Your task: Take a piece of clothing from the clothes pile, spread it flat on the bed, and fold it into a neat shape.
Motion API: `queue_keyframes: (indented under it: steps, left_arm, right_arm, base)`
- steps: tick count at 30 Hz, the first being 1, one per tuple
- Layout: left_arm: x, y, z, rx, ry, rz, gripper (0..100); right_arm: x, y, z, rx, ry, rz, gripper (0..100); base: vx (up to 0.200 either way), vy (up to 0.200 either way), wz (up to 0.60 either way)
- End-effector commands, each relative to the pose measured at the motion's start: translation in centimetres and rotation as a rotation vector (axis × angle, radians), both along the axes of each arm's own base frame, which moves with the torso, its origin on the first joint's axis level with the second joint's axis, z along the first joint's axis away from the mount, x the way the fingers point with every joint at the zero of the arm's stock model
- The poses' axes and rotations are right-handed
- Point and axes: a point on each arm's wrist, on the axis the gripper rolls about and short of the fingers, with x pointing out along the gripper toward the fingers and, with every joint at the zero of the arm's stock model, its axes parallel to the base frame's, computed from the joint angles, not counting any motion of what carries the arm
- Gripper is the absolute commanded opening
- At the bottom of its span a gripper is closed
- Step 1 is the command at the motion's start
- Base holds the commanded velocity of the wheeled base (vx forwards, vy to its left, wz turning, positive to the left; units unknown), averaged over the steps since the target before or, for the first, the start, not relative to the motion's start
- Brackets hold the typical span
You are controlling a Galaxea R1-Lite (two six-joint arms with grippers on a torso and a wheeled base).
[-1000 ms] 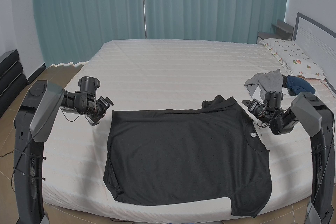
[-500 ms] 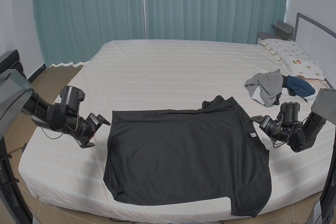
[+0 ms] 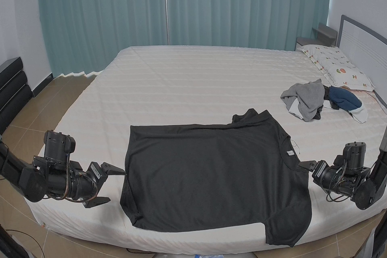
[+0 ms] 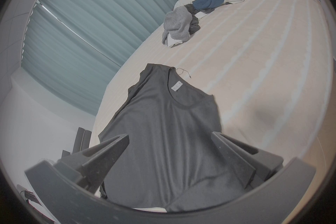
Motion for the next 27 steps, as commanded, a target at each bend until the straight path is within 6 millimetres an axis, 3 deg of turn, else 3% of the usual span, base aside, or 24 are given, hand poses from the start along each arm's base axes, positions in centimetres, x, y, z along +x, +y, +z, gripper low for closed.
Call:
queue_keyframes:
  steps: [1, 10, 27]
  left_arm:
    - [-1.1, 0.2, -0.5, -0.01, 0.019, 0.0, 100]
    - [-1.1, 0.1, -0.5, -0.023, 0.031, 0.008, 100]
    - [-1.2, -0.7, -0.4, -0.042, 0.041, -0.003, 100]
  right_arm:
    - [-1.1, 0.4, 0.4, 0.002, -0.003, 0.022, 100]
    - [-1.2, 0.8, 0.0, 0.005, 0.018, 0.041, 100]
    - [-1.5, 1.9, -0.6, 0.004, 0.05, 0.086, 100]
  base:
    - [0.0, 0.0, 0.0]
    - [0.0, 0.0, 0.0]
    - [0.0, -0.2, 0.0]
